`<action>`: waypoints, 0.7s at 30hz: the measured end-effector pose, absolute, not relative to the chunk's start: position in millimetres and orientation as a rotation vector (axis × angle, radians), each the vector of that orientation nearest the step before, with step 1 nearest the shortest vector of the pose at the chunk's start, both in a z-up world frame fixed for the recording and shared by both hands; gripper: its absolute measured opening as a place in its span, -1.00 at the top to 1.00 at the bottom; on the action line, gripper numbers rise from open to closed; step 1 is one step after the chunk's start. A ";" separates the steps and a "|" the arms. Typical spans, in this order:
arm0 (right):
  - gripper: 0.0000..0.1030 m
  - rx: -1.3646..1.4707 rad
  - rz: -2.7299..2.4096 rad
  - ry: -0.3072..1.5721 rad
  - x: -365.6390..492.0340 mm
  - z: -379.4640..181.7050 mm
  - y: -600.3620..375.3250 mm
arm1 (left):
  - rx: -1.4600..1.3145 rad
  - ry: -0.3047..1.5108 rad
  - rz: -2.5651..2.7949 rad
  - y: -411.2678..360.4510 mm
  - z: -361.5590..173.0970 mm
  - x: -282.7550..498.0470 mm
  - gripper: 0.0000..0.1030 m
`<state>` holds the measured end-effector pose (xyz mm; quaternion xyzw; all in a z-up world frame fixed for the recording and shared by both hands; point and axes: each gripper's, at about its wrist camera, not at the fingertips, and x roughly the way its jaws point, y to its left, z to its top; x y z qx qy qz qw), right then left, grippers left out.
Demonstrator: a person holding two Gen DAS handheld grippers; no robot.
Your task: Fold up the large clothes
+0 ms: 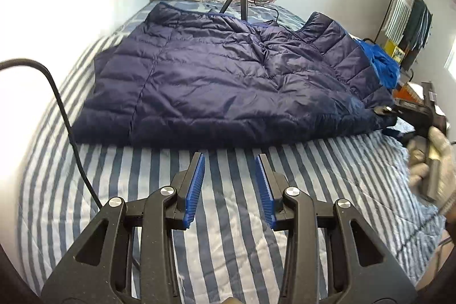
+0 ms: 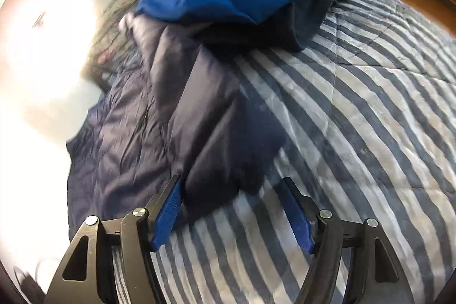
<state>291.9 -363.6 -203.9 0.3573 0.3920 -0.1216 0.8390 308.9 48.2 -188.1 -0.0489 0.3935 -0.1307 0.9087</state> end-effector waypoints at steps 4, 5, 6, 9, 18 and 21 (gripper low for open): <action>0.17 0.698 -0.254 0.824 313.9 -197.7 -363.8 | -0.095 0.822 -0.266 49.1 -194.2 300.7 0.28; 0.45 0.657 -0.255 0.825 318.3 -190.9 -359.3 | -0.101 0.831 -0.270 49.3 -196.7 298.3 0.28; 0.59 0.617 -0.261 0.815 320.8 -183.6 -354.1 | -0.105 0.839 -0.275 49.2 -198.8 295.4 0.28; 0.72 0.453 -0.251 0.767 325.6 -150.6 -330.4 | -0.100 0.839 -0.269 51.1 -200.4 283.9 0.28; 0.80 0.154 -0.108 0.590 335.5 -63.1 -233.6 | -0.116 0.876 -0.197 78.3 -211.6 251.8 0.28; 0.81 0.096 -0.062 0.556 344.4 -49.2 -198.7 | -0.136 0.873 -0.183 86.3 -213.1 242.7 0.28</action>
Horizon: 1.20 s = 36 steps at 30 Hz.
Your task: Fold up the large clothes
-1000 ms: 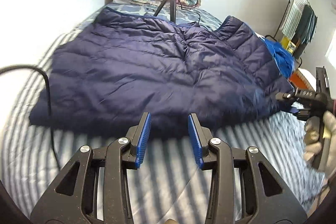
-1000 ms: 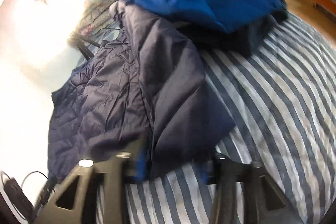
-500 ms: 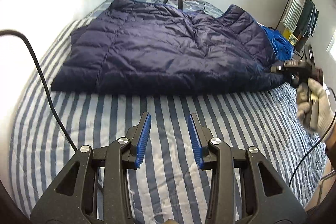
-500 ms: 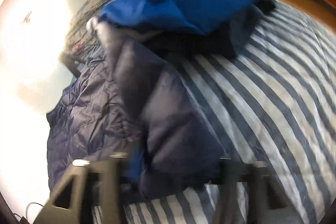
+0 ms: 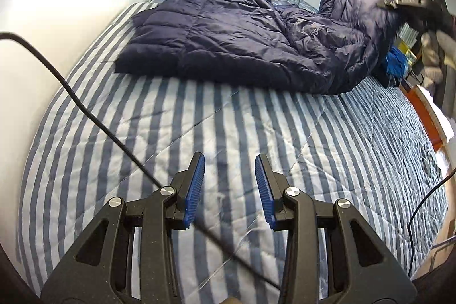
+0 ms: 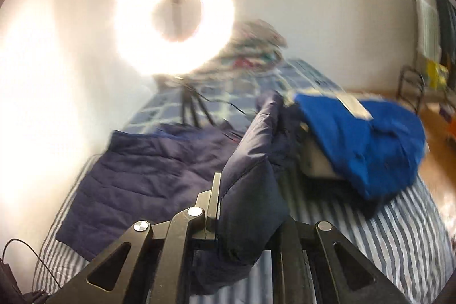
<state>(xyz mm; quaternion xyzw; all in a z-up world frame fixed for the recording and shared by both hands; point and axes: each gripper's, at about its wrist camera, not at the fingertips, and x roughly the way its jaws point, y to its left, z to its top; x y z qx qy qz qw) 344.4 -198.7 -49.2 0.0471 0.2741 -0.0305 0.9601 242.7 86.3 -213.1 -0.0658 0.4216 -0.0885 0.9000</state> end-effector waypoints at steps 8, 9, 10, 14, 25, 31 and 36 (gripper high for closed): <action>0.81 -0.031 0.124 0.521 363.2 -38.1 -95.5 | -0.161 0.850 -0.163 96.9 -210.9 230.6 0.28; 0.81 -0.038 0.152 0.524 366.3 -39.4 -81.9 | -0.165 0.846 -0.158 98.5 -210.0 229.4 0.28; 0.81 -0.041 0.180 0.530 368.5 -41.5 -70.1 | -0.170 0.843 -0.155 100.6 -209.2 228.5 0.28; 0.81 -0.047 0.325 0.581 382.5 -63.9 -10.8 | -0.185 0.842 -0.146 108.2 -208.4 223.2 0.28; 0.82 -0.116 0.498 0.818 418.2 -178.0 98.3 | -0.218 0.854 -0.109 132.3 -215.0 215.1 0.28; 0.82 -0.094 0.543 0.876 429.4 -190.8 94.0 | -0.221 0.850 -0.096 142.2 -212.3 214.2 0.28; 0.29 0.022 0.665 0.899 434.5 -171.5 71.5 | -0.212 0.836 -0.082 145.7 -202.3 212.8 0.28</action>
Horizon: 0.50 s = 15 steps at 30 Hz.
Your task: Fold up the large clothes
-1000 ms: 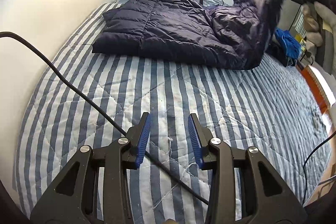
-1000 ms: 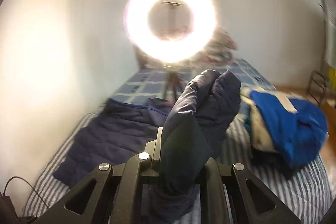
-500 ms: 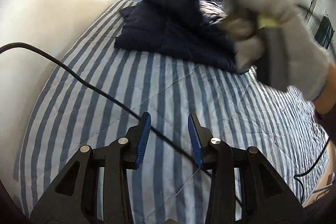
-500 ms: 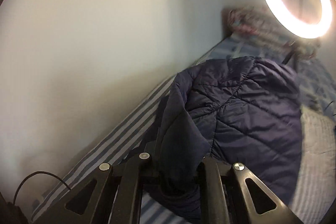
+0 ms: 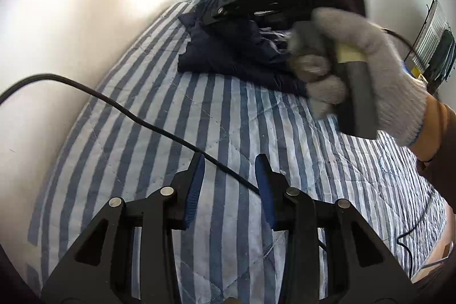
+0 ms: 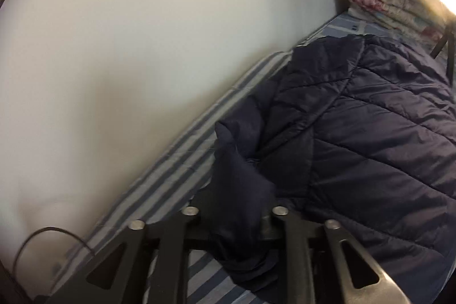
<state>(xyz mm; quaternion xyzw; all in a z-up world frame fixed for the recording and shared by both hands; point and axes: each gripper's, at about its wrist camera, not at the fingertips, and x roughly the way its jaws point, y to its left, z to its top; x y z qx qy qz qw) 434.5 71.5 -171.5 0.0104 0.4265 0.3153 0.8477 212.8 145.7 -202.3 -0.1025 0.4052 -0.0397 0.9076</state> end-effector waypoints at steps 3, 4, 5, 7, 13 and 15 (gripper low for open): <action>0.27 0.103 0.735 0.868 424.3 -150.7 38.7 | -0.210 0.819 -0.081 148.5 -190.1 215.6 0.28; 0.27 0.113 0.735 0.851 420.2 -143.7 26.7 | -0.210 0.814 -0.081 147.6 -185.3 214.8 0.28; 0.27 0.124 0.737 0.835 415.9 -137.8 14.7 | -0.213 0.801 -0.084 147.5 -178.4 217.9 0.28; 0.27 0.159 0.736 0.805 408.6 -126.4 -19.9 | -0.207 0.774 -0.091 145.2 -165.4 225.0 0.28; 0.32 0.155 0.547 0.740 402.8 -114.2 -96.0 | -0.141 0.682 -0.135 121.1 -114.2 288.4 0.28; 0.32 0.177 0.485 0.722 417.7 -116.3 -120.6 | -0.127 0.674 -0.113 117.4 -104.6 320.9 0.28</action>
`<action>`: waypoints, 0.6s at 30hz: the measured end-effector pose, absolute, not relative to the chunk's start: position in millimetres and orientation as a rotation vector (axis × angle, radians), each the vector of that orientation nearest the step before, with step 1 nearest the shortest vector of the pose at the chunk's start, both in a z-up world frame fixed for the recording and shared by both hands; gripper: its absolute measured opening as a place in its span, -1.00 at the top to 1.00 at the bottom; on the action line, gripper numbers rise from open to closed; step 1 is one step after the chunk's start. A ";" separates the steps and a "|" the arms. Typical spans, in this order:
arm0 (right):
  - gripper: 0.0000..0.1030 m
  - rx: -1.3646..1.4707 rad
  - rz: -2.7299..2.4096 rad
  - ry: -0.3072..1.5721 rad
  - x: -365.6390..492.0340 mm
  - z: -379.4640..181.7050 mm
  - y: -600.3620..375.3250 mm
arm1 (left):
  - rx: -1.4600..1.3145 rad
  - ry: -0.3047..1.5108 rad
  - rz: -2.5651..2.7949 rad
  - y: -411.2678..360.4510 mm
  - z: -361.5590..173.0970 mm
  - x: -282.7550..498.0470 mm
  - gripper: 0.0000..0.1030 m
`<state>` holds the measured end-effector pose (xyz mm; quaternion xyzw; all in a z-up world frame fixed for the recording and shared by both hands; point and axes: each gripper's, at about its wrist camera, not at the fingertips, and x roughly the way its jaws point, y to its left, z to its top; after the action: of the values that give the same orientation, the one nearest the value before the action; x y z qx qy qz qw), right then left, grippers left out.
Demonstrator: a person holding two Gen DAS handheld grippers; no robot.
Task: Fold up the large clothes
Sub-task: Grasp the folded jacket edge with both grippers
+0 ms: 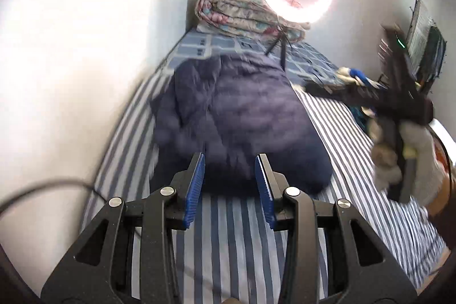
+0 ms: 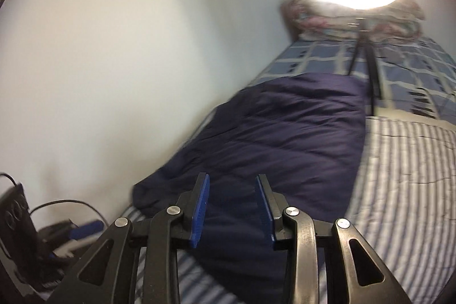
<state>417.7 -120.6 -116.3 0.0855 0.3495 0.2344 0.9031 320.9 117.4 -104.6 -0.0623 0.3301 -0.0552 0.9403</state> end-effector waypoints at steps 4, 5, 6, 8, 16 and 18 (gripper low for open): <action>0.33 0.137 0.375 0.677 450.3 -114.2 -139.1 | -0.086 0.688 -0.014 121.9 -110.4 379.8 0.28; 0.33 0.130 0.359 0.660 457.5 -111.6 -140.4 | -0.073 0.704 0.011 125.4 -116.9 394.2 0.28; 0.33 0.128 0.344 0.646 464.2 -110.2 -139.8 | -0.057 0.721 0.043 129.6 -125.4 404.8 0.28; 0.32 0.127 0.329 0.643 483.2 -110.6 -139.4 | -0.064 0.760 0.090 142.4 -145.6 421.5 0.28; 0.34 0.003 0.320 0.801 528.7 -181.3 -89.5 | -0.085 0.895 0.138 172.9 -223.5 433.5 0.27; 0.34 -0.032 0.307 0.818 529.1 -186.1 -83.5 | -0.079 0.896 0.142 173.2 -226.8 432.9 0.26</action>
<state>529.1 -83.5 -186.1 -0.0155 0.3961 0.1486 0.9060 432.9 173.2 -226.8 -0.0384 0.4325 0.0684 0.8982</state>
